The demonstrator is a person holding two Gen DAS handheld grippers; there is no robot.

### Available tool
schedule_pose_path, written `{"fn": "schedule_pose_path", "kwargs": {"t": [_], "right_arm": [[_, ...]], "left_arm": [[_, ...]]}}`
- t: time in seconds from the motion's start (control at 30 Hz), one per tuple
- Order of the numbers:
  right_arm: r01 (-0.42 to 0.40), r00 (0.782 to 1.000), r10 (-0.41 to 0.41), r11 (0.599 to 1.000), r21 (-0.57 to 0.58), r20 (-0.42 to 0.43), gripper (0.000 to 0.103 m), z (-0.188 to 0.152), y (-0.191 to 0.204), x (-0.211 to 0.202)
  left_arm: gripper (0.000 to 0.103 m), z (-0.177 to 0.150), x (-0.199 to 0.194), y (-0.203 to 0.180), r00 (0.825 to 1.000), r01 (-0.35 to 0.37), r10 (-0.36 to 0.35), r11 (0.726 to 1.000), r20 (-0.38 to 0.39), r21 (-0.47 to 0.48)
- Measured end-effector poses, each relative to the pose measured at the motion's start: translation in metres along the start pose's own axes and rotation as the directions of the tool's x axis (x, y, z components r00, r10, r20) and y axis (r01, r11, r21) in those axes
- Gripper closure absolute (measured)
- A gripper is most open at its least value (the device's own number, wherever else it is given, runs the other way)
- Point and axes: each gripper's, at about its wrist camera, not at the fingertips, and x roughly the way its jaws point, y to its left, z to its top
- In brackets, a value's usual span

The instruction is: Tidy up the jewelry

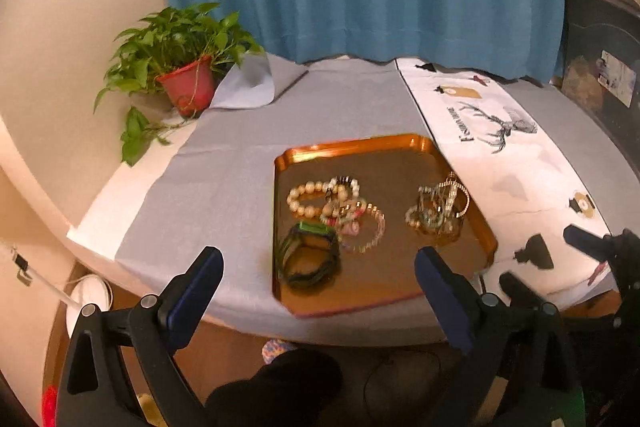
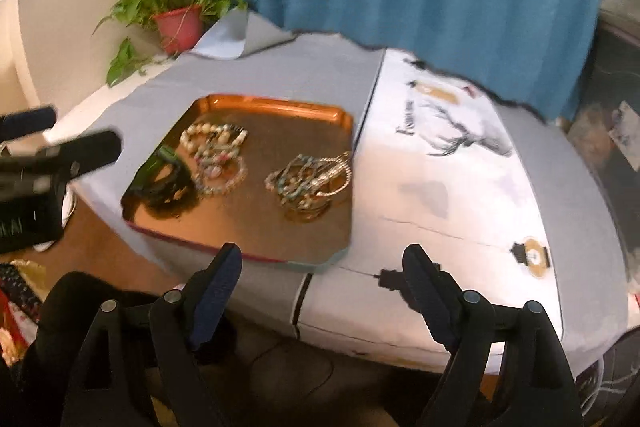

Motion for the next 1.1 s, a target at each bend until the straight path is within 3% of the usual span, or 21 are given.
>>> {"fn": "schedule_pose_path", "kwargs": {"t": [0.13, 0.27, 1.1], "right_arm": [[-0.010, 1.000, 0.010, 1.000, 0.000, -0.009, 0.020, 0.000, 0.003, -0.005], [0.004, 0.999, -0.002, 0.999, -0.033, 0.037, 0.019, 0.002, 0.011, -0.013], [-0.009, 1.000, 0.010, 0.999, -0.039, 0.009, 0.019, -0.001, 0.017, -0.008]], "left_arm": [[0.007, -0.008, -0.005, 0.007, 1.000, 0.007, -0.007, 1.000, -0.015, -0.017], [0.007, -0.012, -0.009, 0.013, 1.000, -0.014, 0.014, 0.999, 0.010, -0.033], [0.007, -0.024, 0.001, 0.014, 0.999, -0.034, 0.033, 0.999, -0.043, -0.024]]}}
